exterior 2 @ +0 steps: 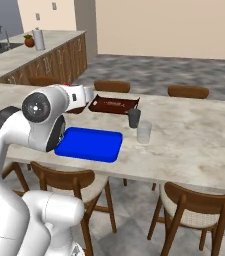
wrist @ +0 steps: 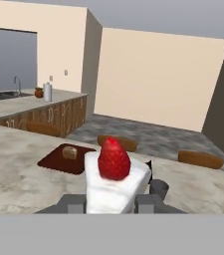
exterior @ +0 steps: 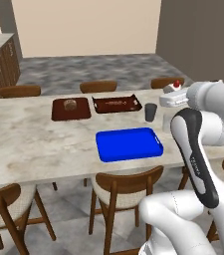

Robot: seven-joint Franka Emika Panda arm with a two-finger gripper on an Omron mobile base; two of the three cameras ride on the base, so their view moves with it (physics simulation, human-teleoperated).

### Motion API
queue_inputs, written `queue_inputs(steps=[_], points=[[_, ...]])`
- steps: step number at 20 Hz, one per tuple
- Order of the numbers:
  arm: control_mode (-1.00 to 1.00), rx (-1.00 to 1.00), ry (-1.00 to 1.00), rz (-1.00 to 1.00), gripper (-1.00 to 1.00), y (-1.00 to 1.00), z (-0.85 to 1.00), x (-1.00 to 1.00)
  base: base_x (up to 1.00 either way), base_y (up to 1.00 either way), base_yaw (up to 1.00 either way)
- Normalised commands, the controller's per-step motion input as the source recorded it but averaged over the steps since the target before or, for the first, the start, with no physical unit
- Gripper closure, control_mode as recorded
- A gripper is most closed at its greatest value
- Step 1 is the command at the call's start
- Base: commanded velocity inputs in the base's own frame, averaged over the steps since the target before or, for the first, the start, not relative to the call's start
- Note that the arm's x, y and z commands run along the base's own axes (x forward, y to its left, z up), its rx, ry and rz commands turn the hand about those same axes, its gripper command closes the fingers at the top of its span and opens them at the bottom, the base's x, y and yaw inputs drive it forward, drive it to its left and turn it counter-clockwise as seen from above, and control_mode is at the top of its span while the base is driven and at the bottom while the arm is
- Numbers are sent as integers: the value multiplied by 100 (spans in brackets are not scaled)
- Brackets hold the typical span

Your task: Take the cakes from the fridge and place them on the empty tray on the dining counter.

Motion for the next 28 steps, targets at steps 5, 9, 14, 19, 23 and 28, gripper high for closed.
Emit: queue_inputs(steps=[5,9,14,19,23,28], points=[[-100,0,6,1,100,0,-18,68,0,0,0],[-100,0,14,12,100,3,-28,89,0,0,0],[-100,0,11,11,100,22,-38,61,0,0,0],[-100,-1,1,11,100,17,-59,43,0,0,0],[-100,-5,2,7,100,14,-68,25,0,0,0],[-100,-3,15,5,100,7,-28,23,0,0,0]])
